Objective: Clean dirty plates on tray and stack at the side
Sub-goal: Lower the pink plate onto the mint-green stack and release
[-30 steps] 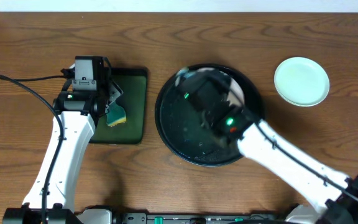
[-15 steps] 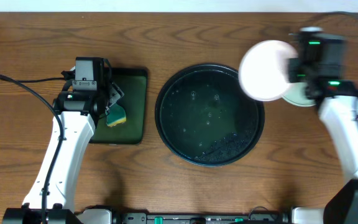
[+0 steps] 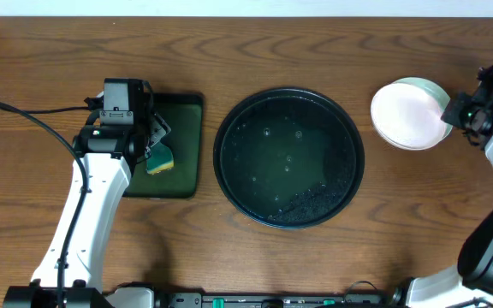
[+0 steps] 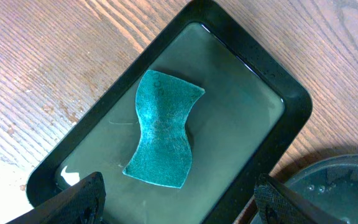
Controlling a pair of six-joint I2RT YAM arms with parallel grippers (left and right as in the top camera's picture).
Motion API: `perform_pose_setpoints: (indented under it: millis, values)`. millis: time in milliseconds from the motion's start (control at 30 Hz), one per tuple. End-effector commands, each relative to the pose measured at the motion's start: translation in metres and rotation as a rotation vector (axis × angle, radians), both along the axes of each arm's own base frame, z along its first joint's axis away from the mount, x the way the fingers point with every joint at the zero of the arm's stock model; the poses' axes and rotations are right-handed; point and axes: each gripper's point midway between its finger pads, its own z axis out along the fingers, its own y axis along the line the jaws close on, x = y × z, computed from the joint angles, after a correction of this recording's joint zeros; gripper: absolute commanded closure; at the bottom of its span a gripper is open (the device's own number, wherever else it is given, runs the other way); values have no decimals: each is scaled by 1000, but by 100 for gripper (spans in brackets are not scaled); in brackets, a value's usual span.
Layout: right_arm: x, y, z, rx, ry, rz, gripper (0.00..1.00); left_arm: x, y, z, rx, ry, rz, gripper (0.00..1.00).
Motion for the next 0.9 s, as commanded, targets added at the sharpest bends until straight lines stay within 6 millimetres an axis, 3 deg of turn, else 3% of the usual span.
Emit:
perform_pose_setpoints:
  millis: [0, 200, 333, 433, 600, 867]
  values:
    - [2, -10, -4, -15, 8, -45, 99, 0, 1, 2, 8, 1, -1, 22]
    - [6, 15, 26, 60, -75, 42, 90, -1, 2, 1, 8, 4, -1, 21]
    - [4, 45, 66, 97, -158, 131, 62, -1, 2, 1, 8, 5, -1, 21]
    - [-5, 73, 96, 104, -199, 193, 55, -1, 2, 1, 8, 5, -1, 21]
    - [-45, 132, 136, 116, -193, 304, 50, -1, 1, 1, 8, 5, -1, 21]
    - [-118, 200, 158, 101, -136, 462, 48, -1, 2, 1, 8, 5, -1, 21]
